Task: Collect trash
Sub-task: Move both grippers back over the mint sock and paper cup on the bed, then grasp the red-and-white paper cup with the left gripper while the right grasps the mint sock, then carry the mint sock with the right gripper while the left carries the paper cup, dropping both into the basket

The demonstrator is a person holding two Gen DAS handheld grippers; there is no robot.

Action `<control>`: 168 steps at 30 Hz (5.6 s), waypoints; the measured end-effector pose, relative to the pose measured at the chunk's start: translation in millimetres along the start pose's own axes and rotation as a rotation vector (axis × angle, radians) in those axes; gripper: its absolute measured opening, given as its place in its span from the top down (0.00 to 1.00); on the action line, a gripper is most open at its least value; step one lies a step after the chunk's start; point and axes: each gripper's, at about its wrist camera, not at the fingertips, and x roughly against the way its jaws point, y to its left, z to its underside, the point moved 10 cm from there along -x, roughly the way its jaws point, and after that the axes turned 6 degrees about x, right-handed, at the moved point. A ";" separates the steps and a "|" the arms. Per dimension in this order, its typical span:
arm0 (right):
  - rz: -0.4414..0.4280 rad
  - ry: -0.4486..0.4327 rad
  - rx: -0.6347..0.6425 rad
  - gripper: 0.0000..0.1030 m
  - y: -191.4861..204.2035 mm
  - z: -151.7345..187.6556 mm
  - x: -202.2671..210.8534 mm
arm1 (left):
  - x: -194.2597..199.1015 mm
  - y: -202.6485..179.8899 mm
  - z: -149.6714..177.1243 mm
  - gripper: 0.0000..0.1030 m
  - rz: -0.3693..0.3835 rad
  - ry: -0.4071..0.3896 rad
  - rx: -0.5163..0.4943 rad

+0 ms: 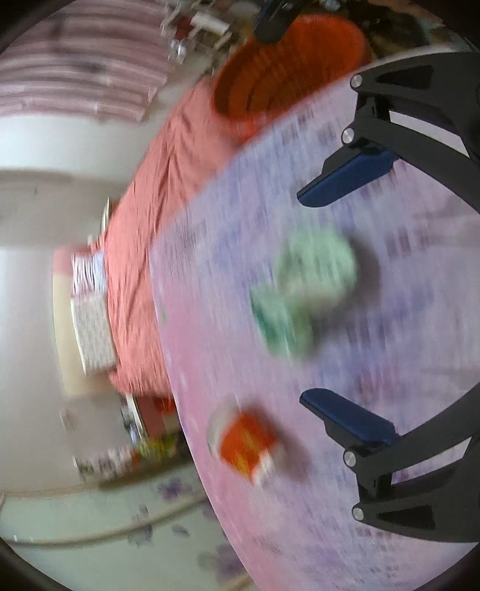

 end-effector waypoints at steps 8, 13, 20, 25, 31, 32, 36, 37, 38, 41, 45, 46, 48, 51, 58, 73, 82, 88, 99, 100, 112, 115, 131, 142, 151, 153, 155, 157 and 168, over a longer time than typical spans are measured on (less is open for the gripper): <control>-0.103 0.128 0.161 0.09 102.7 14.1 -59.8 | 5.7 122.5 10.5 0.06 -0.149 0.004 0.120; -0.129 0.197 0.169 0.09 133.8 18.7 -94.9 | 9.7 169.5 15.8 0.04 -0.165 -0.001 0.151; -0.067 0.224 0.157 0.36 145.5 14.1 -124.3 | 11.0 191.9 9.8 0.04 -0.175 -0.007 0.183; -0.077 0.218 0.142 0.80 136.7 16.7 -116.2 | -3.1 182.4 -7.3 0.04 -0.156 0.008 0.189; -0.042 0.212 0.141 0.82 124.6 25.5 -104.0 | -29.9 155.6 -40.7 0.04 -0.164 -0.007 0.126; -0.053 0.217 0.122 0.82 122.5 26.8 -103.8 | -38.0 150.5 -47.2 0.04 -0.171 -0.001 0.106; -0.068 0.219 0.105 0.81 121.2 26.9 -106.0 | -66.0 141.4 -61.6 0.04 -0.231 0.033 0.035; -0.067 0.219 0.106 0.81 120.5 26.8 -106.1 | -71.7 141.7 -63.2 0.04 -0.238 0.040 0.024; -0.066 0.219 0.107 0.81 120.2 26.3 -106.7 | -77.9 141.3 -64.8 0.04 -0.246 0.049 0.013; -0.072 0.219 0.102 0.81 118.2 25.9 -107.2 | -95.1 143.4 -66.7 0.04 -0.260 0.084 -0.006; -0.085 0.219 0.089 0.81 117.0 25.5 -107.6 | -109.6 144.3 -65.9 0.04 -0.236 0.112 -0.012; -0.087 0.219 0.087 0.81 116.7 25.5 -107.6 | -112.7 145.1 -65.6 0.04 -0.234 0.117 -0.015; -0.089 0.219 0.086 0.81 117.0 25.5 -107.3 | -117.4 146.3 -63.9 0.05 -0.221 0.121 -0.014; -0.091 0.220 0.084 0.81 116.9 25.1 -107.6 | -120.0 151.0 -62.5 0.17 -0.166 0.129 0.038; -0.092 0.220 0.083 0.82 118.1 25.0 -107.4 | -98.4 161.7 -47.2 0.20 -0.159 0.122 0.076; -0.073 0.220 0.103 0.82 117.5 25.7 -107.2 | -21.3 180.5 37.5 0.17 -0.189 0.132 0.149; -0.092 0.220 0.085 0.81 117.5 26.4 -108.5 | -23.4 192.0 41.9 0.12 -0.156 0.155 0.222; -0.092 0.221 0.087 0.81 113.6 26.5 -108.0 | -23.2 193.0 43.3 0.10 -0.157 0.159 0.230; -0.089 0.221 0.090 0.81 113.8 26.6 -108.1 | -24.9 195.1 42.3 0.08 -0.152 0.160 0.236; -0.083 0.221 0.096 0.80 113.8 26.5 -107.7 | -24.8 194.4 42.3 0.08 -0.142 0.160 0.231; -0.037 0.217 0.142 0.73 127.8 31.1 -101.5 | -18.4 206.9 48.9 0.12 -0.102 0.157 0.168; -0.038 0.219 0.145 0.83 127.9 32.7 -99.8 | -16.4 201.4 41.8 0.27 -0.100 0.136 0.159; 0.000 0.036 0.151 0.83 111.5 -3.8 -6.1 | 60.9 161.8 8.9 0.27 -0.110 -0.023 0.115; 0.069 -0.056 0.111 0.83 57.5 -21.7 45.1 | 109.5 83.2 -15.1 0.27 -0.052 -0.100 0.052; 0.091 -0.106 0.031 0.83 8.9 -19.4 71.5 | 124.7 8.3 -28.3 0.27 0.044 -0.129 0.000; 0.110 -0.115 0.018 0.83 -4.2 -18.1 75.3 | 126.5 -15.1 -31.5 0.27 0.080 -0.132 -0.013; 0.124 -0.124 0.006 0.83 -17.3 -18.4 78.6 | 128.3 -33.7 -32.4 0.27 0.107 -0.137 -0.027; 0.139 -0.138 -0.015 0.83 -33.9 -18.9 83.6 | 129.5 -58.1 -33.3 0.27 0.143 -0.144 -0.048; 0.175 -0.157 -0.133 0.83 -107.7 -23.7 71.1 | 99.1 -188.9 -22.6 0.27 0.323 -0.084 -0.127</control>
